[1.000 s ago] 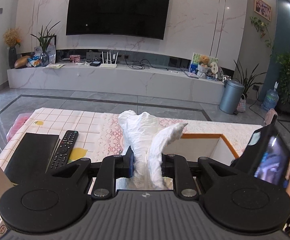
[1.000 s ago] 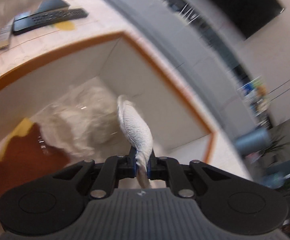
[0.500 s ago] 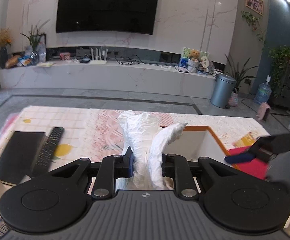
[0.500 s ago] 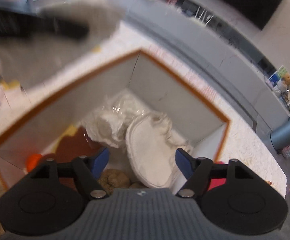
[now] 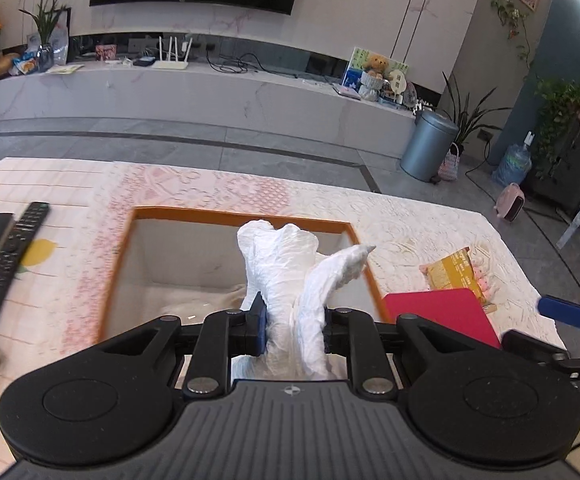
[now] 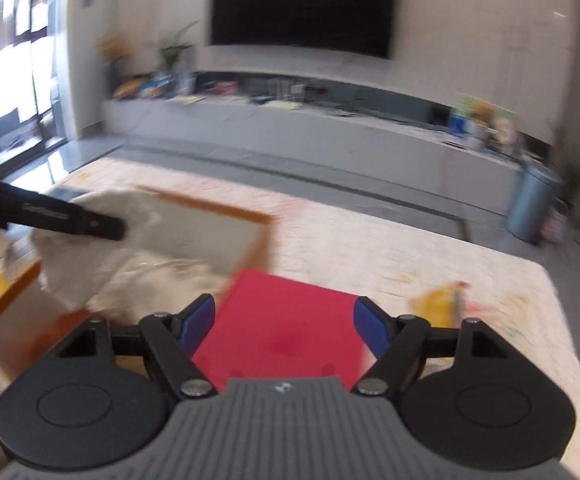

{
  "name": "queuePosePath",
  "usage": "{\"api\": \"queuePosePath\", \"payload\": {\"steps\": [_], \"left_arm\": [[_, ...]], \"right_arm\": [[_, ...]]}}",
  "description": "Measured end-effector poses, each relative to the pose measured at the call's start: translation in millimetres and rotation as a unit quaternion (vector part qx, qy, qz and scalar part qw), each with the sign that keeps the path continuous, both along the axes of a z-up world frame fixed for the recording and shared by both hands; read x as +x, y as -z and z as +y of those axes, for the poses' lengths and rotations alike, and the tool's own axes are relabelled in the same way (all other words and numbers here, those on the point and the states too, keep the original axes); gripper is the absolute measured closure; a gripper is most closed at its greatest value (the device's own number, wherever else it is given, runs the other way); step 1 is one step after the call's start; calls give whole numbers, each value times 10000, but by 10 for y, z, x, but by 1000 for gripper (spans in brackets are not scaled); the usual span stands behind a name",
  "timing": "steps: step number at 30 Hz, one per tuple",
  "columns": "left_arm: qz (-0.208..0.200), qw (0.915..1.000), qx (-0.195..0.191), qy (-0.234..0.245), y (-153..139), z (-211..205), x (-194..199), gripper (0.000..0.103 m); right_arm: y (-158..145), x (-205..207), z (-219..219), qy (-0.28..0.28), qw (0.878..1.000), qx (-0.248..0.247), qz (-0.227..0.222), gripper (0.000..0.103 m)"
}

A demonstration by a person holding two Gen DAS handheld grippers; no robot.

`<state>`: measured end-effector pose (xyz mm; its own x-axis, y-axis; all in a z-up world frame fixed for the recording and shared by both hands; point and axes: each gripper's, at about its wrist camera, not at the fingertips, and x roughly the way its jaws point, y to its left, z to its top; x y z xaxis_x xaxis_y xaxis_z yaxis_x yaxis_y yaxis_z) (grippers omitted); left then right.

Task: Organize soft objects
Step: 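Lower the white cloth into the shoebox with both tools and release it, then move both tools back to the yellow snack bag and pink crocheted pouch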

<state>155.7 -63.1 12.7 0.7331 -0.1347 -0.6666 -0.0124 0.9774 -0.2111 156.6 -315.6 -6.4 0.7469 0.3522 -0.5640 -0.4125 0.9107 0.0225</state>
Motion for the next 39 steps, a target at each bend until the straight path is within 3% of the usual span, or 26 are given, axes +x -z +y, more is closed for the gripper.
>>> {"api": "queuePosePath", "payload": {"steps": [4, 8, 12, 15, 16, 17, 19, 22, 29, 32, 34, 36, 39], "left_arm": [[195, 9993, -92, -296, 213, -125, 198, 80], [412, 9964, -612, -425, 428, -164, 298, 80], [542, 9965, -382, -503, 557, -263, 399, 77], [606, 9953, -267, -713, 614, -308, 422, 55], [617, 9946, -217, -807, 620, -315, 421, 39], [637, 9940, -163, -879, 615, -325, 429, 30], [627, 9940, -77, -897, 602, -344, 406, 26], [492, 9951, -34, -855, 509, -384, 335, 14], [37, 9933, -210, -1139, 152, -397, 143, 14], [-62, 9945, -276, -1004, -45, -463, 132, 14], [-182, 9951, -74, -971, -214, -565, 95, 14], [-427, 9949, -12, -916, -402, -687, 41, 14], [-718, 9963, 3, -480, -639, -970, -1, 13]], "right_arm": [[98, 92, -325, 231, 9988, 401, 149, 27], [160, 119, -527, 486, 9970, 581, 179, 28], [105, 125, -660, 531, 9959, 718, 119, 28], [106, 156, -706, 528, 9956, 773, 94, 28], [101, 172, -717, 567, 9953, 779, 94, 28], [93, 188, -728, 611, 9951, 778, 74, 28], [69, 194, -767, 683, 9945, 795, 32, 28], [20, 177, -857, 813, 9928, 875, -77, 28], [-112, 233, -1025, 1108, 9907, 767, -211, 27], [-247, 284, -1160, 1389, 9868, 784, -292, 27], [-375, 255, -1265, 1667, 9814, 824, -475, 26], [-510, 260, -1382, 1790, 9782, 819, -658, 19], [-631, 349, -1572, 1892, 9778, 547, -714, 18]]}}
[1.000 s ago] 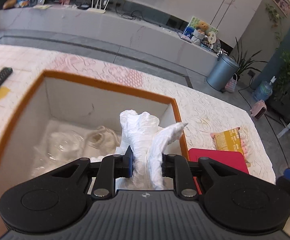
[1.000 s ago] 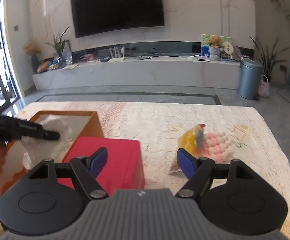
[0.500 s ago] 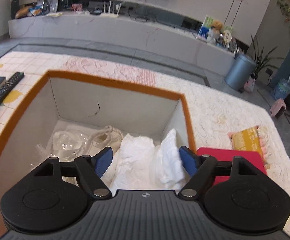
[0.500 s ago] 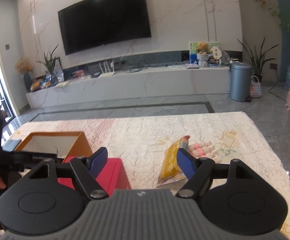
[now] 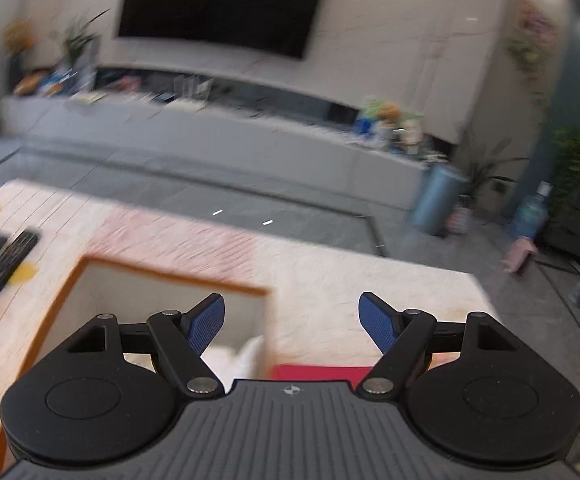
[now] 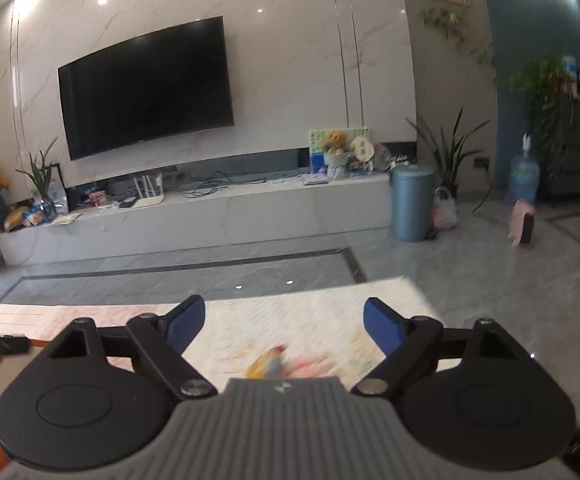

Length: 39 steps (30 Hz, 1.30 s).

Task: Organize soft objects
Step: 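Move both tools back to the yellow snack bag and pink crocheted pouch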

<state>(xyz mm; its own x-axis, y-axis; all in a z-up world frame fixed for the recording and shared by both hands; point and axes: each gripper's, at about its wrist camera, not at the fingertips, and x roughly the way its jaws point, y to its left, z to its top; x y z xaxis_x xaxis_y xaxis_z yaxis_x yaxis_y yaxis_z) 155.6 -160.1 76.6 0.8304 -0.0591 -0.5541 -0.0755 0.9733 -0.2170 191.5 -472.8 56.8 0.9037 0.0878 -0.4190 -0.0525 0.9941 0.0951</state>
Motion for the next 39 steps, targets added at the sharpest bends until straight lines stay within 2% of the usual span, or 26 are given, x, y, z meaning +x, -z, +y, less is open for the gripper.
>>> {"api": "queuePosePath", "payload": {"steps": [3, 6, 9, 11, 14, 19, 24, 29, 32, 35, 37, 39], "left_arm": [[-178, 9991, 210, 337, -73, -403, 19, 12], [-182, 9982, 416, 402, 19, -841, 26, 12], [-395, 9966, 486, 531, 276, -1262, -16, 12], [-500, 9953, 614, 554, 482, -1548, -1, 12], [-482, 9920, 1025, 559, 835, -1958, 90, 12], [-620, 9859, 1446, 562, 1284, -2406, 214, 12], [-637, 9773, 1909, 656, 1603, -2608, 425, 11], [-602, 9733, 2188, 346, 1794, -2596, 650, 11], [-607, 9683, 2404, 287, 1885, -2567, 737, 11], [-564, 9631, 2586, 482, 1976, -2526, 790, 11], [-462, 9632, 2609, 454, 2043, -2462, 818, 11], [-360, 9671, 2506, 244, 2090, -2380, 851, 11]], "right_arm": [[-3, 59, -222, 321, 9994, -27, -141, 18], [206, 78, -450, 450, 9972, 491, -335, 18], [480, 193, -613, 422, 9945, 957, 67, 20], [566, 264, -665, 575, 9944, 850, 254, 20], [648, 264, -768, 692, 9940, 812, 227, 20], [869, 284, -1096, 695, 9868, 1392, 446, 20], [1146, 305, -1339, 1052, 9750, 1821, 718, 20], [1362, 457, -1389, 1345, 9630, 2169, 869, 20], [1471, 570, -1330, 1128, 9572, 2483, 966, 19], [1528, 665, -1230, 528, 9414, 3171, 1021, 19], [1501, 738, -1068, 457, 9444, 3079, 1062, 19], [1455, 799, -879, 370, 9574, 2678, 1010, 19]]}}
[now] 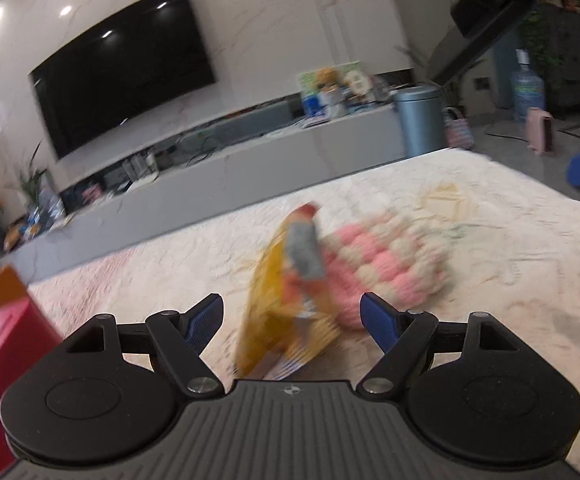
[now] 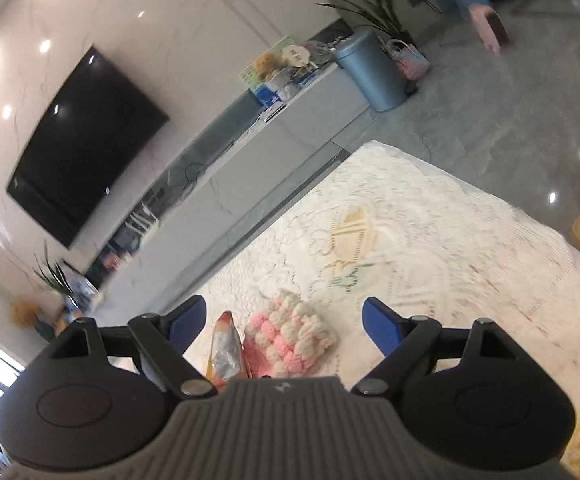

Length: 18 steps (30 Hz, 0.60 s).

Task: Organize soft objects
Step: 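Move both tools back to the yellow snack bag and pink crocheted pouch, then grasp the yellow snack bag with the left tool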

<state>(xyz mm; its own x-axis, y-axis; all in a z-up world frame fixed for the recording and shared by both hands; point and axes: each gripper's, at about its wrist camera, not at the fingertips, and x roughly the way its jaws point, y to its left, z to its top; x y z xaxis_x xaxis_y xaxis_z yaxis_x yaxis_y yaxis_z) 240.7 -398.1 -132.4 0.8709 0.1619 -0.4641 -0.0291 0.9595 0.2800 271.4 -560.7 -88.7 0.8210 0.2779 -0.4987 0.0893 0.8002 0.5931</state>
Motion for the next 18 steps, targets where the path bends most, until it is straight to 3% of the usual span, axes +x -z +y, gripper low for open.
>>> {"api": "queuePosePath", "payload": {"steps": [2, 5, 7, 9, 14, 16, 18], "left_arm": [[77, 9998, -163, -124, 41, 80, 42, 11], [395, 9973, -606, -157, 65, 233, 120, 12], [425, 9947, -929, -143, 49, 328, 118, 20], [385, 9930, -1112, -17, 27, 361, 88, 32], [288, 9879, -1520, 92, -17, 445, 17, 44], [113, 9838, -1787, -28, -43, 486, -23, 48], [-149, 9822, -1868, -141, -83, 490, -104, 54]], "right_arm": [[-7, 55, 137, -123, 9996, -259, -6, 19], [96, 104, 153, -223, 9997, 18, 129, 19], [161, 118, 144, -138, 9997, 26, 197, 19], [208, 144, 157, 59, 9992, -282, 265, 19], [385, 230, 233, 323, 9927, -1050, 501, 19], [455, 269, 333, 358, 9851, -1586, 559, 15], [524, 300, 447, 323, 9746, -2150, 538, 4]]}}
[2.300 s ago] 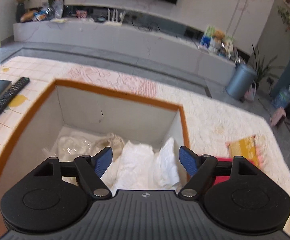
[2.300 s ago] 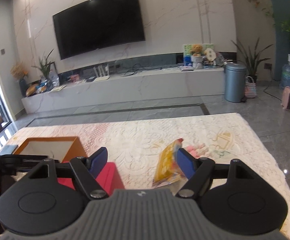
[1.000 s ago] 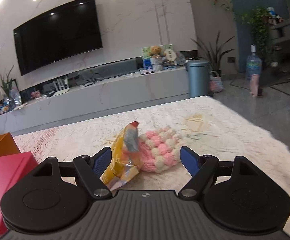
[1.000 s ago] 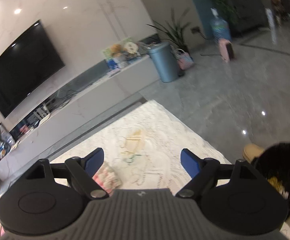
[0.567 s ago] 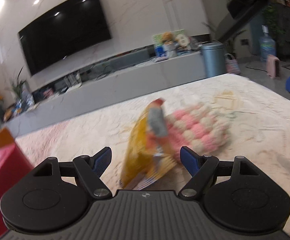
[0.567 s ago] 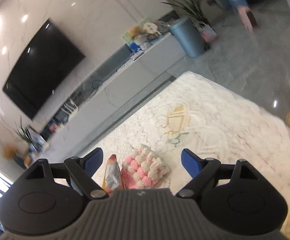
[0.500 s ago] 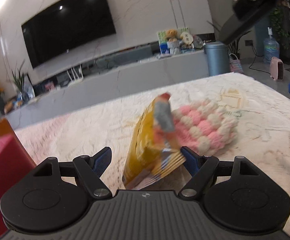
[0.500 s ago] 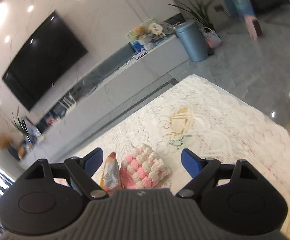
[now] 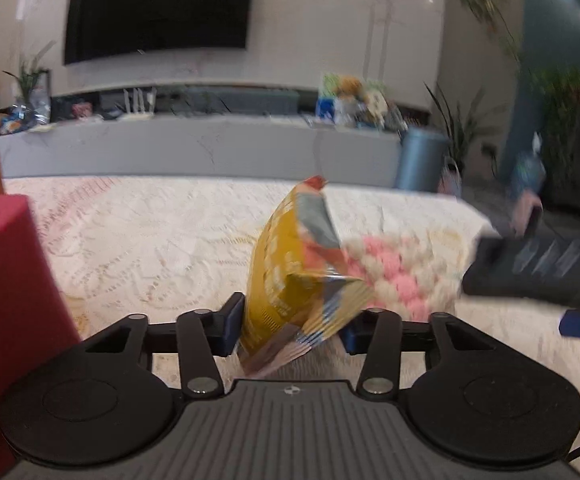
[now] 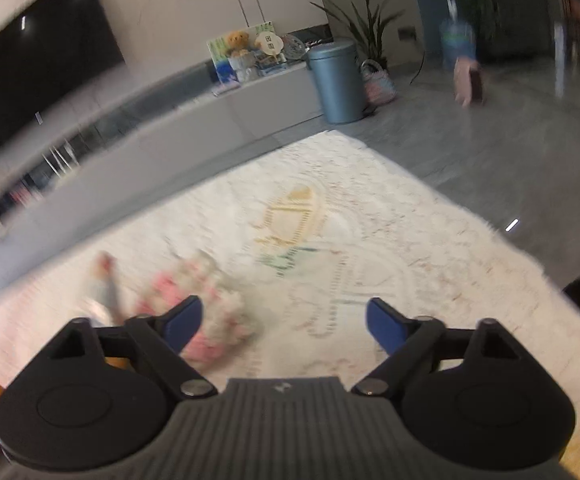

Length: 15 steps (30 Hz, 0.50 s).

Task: Organize soft objects
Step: 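Grasp the yellow snack bag with the left tool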

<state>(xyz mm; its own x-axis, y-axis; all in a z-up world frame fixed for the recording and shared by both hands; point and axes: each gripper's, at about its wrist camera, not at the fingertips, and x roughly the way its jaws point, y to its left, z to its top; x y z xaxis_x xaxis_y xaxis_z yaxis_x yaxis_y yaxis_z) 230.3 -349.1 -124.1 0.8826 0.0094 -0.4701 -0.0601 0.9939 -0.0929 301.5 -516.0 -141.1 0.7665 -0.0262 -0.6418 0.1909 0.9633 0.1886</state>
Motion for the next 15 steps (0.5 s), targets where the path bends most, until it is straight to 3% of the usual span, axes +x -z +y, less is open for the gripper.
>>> {"api": "queuePosePath", "payload": {"steps": [2, 7, 10, 15], "left_arm": [[-155, 9998, -22, -106, -42, -10, -49, 59], [-239, 9989, -315, -246, -97, 34, -131, 59], [-551, 9968, -522, -269, -165, 75, -201, 62], [-848, 9939, -668, -244, -252, 81, -235, 64]], "right_arm": [[38, 4, 83, -220, 9993, -276, -141, 3], [44, -2, 92, -578, 9972, -18, -478, 3], [46, -8, -7, -331, 9979, 87, -546, 3], [69, 2, -19, -448, 9950, -739, -497, 3]]}}
